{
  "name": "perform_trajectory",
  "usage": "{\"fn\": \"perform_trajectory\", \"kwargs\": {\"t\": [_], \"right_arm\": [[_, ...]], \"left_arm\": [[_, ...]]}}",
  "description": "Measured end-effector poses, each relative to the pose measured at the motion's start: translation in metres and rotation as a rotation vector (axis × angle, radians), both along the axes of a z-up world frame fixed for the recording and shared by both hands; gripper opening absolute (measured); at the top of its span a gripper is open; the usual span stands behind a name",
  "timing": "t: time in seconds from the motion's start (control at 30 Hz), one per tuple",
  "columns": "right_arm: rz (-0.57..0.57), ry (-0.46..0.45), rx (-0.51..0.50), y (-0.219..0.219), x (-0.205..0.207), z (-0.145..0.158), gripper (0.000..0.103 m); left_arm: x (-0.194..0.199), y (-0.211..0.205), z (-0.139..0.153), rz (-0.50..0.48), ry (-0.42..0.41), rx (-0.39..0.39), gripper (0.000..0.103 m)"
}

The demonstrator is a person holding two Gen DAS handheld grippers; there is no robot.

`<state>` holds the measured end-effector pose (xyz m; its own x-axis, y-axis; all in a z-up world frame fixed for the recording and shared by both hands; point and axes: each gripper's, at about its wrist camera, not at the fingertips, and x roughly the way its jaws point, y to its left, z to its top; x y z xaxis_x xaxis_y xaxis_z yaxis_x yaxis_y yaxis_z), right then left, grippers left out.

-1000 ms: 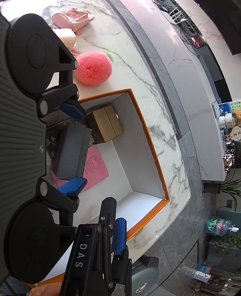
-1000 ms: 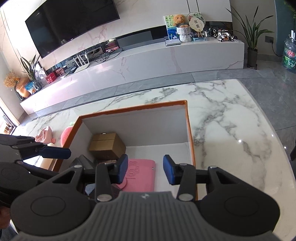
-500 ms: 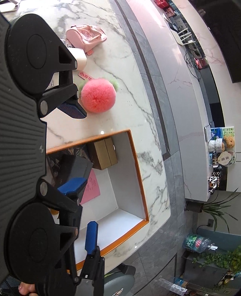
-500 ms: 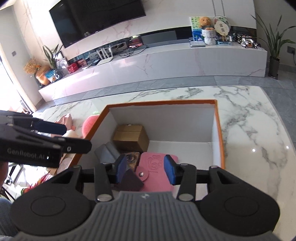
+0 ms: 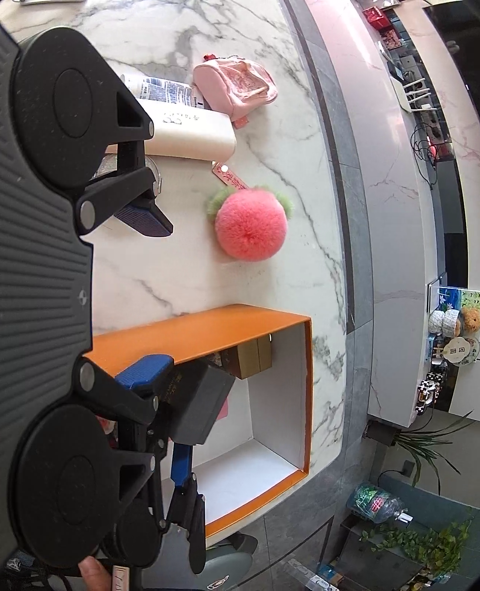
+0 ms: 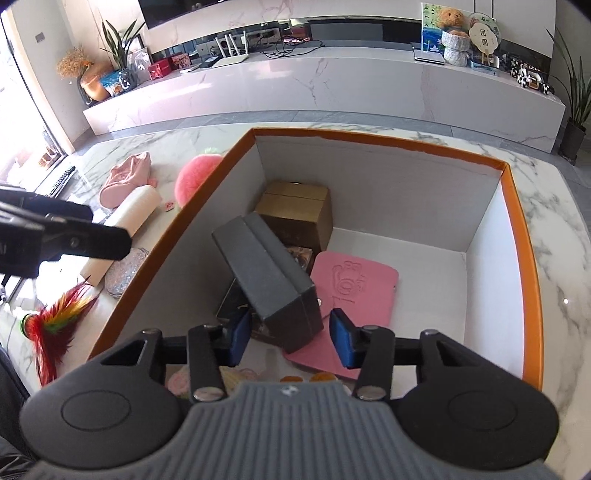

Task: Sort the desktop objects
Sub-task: 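Lower the black gift box into the orange box and open the left tool, then withdraw both tools from the box back over the table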

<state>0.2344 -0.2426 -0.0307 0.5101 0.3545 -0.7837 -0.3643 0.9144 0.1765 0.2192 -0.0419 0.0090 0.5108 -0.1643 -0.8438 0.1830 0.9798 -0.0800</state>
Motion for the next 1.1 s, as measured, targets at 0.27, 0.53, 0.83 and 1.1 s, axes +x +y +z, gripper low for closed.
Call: {"fn": "perform_trajectory", "kwargs": {"t": [0.27, 0.53, 0.83, 1.1], "right_arm": [[-0.062, 0.063, 0.064, -0.011, 0.026, 0.007, 0.033], [-0.122, 0.116, 0.092, -0.008, 0.051, -0.002, 0.049], [-0.170, 0.185, 0.217, -0.011, 0.066, -0.024, 0.066], [-0.203, 0.130, 0.282, -0.024, 0.063, -0.018, 0.075]], "left_arm": [[0.000, 0.022, -0.014, 0.026, 0.025, -0.058, 0.083], [0.004, 0.042, -0.025, 0.062, 0.035, -0.101, 0.083], [0.006, 0.056, -0.033, 0.091, 0.050, -0.120, 0.083], [0.005, 0.057, -0.035, 0.091, 0.052, -0.126, 0.083]]}}
